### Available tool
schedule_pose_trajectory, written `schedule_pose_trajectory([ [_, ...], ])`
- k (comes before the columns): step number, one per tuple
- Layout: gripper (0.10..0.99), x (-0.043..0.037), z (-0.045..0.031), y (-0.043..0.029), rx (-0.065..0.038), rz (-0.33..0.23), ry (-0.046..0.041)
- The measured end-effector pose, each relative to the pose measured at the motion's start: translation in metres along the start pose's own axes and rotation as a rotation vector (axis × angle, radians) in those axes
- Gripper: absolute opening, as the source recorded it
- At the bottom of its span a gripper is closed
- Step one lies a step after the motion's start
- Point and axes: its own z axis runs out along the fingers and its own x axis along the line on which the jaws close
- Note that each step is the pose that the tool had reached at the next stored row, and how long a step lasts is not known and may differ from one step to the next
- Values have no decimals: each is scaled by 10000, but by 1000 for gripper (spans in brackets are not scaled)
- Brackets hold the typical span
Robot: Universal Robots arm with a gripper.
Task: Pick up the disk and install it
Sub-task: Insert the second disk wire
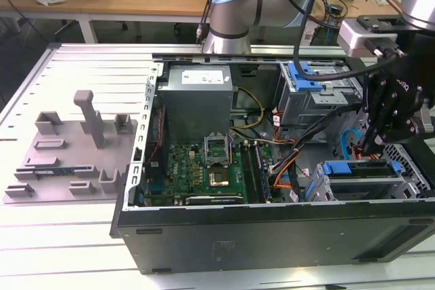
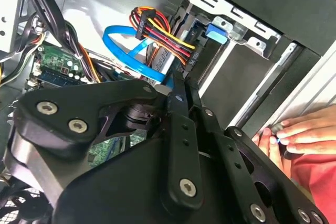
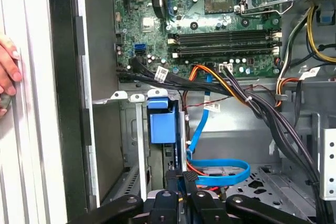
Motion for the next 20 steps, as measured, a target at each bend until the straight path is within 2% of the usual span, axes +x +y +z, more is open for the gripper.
schedule_pose_trajectory([
  [2, 161, 18, 3, 5, 19, -33, -83],
  [3, 161, 35, 9, 11, 37, -77, -173],
  [5, 161, 56, 19, 17, 57, -152, -283],
  [12, 161, 118, 42, 18, 69, -287, -457],
  [20, 161, 129, 44, 16, 69, -298, -459],
])
